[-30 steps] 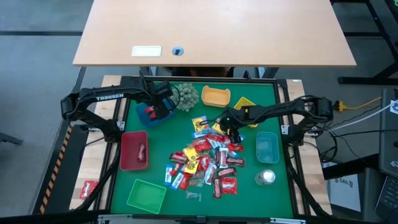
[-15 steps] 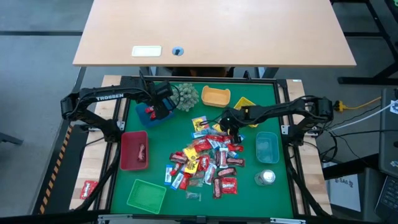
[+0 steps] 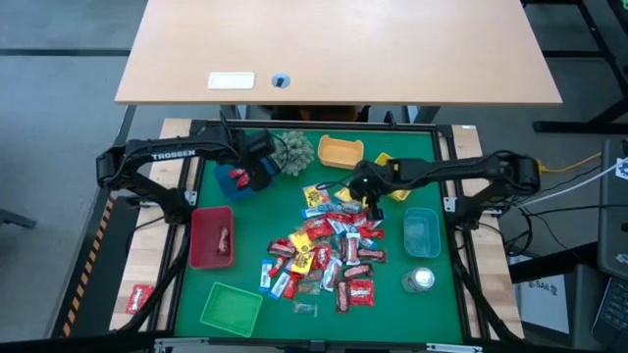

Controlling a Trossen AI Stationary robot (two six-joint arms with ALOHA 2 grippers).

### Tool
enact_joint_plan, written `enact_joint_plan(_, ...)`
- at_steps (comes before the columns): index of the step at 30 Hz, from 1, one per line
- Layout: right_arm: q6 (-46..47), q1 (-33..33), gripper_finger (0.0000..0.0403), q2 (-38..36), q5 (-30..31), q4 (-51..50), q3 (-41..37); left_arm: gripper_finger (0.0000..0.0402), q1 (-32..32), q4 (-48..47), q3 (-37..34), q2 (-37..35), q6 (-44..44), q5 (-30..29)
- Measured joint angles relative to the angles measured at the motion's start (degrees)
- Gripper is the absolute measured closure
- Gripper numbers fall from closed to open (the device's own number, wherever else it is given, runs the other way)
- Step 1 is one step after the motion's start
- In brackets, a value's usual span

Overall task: Sort candy
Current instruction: Put the yellow candy into the yellow bin

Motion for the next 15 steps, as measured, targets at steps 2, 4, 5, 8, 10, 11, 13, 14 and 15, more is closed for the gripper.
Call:
enact_joint_plan(2, 0.0, 0.0, 0.0385, -1.4, 0.3, -2.6, 1.3, 0.0235, -0.9, 1.2, 0.0, 0.0, 0.0, 0.0)
enact_joint_plan(4, 0.0, 0.0, 0.0385, -3.0, 0.4, -5.4, 2.8, 0.0235, -2.0, 2.6, 0.0, 0.0, 0.0, 0.0)
enact_joint_plan(5, 0.0, 0.0, 0.0385, -3.9, 0.4, -6.6, 3.3, 0.0235, -2.6, 3.4, 0.0, 0.0, 0.0, 0.0)
enact_joint_plan(8, 0.0, 0.0, 0.0385, -6.6, 1.1, -10.3, 4.3, 0.0235, -4.5, 6.1, 0.0, 0.0, 0.1, 0.2)
enact_joint_plan(10, 0.0, 0.0, 0.0385, -8.7, 2.8, -12.2, 4.6, 0.0235, -5.7, 7.9, 0.0, 0.0, 0.0, 0.7)
enact_joint_plan(11, 0.0, 0.0, 0.0385, -9.8, 3.9, -13.3, 4.6, 0.0235, -6.3, 8.8, 0.0, 0.0, 0.1, 1.2)
enact_joint_plan(13, 0.1, 0.0, 0.0385, -11.7, 6.8, -15.5, 4.6, 0.0235, -7.4, 10.7, 0.0, 0.0, 0.1, 2.9)
enact_joint_plan(14, 0.4, 0.0, 0.0385, -12.5, 8.4, -16.5, 4.6, 0.0235, -7.9, 11.6, 0.0, 0.0, 0.0, 3.8)
enact_joint_plan(15, 1.0, 0.0, 0.0385, -13.2, 9.8, -17.6, 4.6, 0.0235, -8.4, 12.5, 0.0, 0.0, 0.0, 4.4)
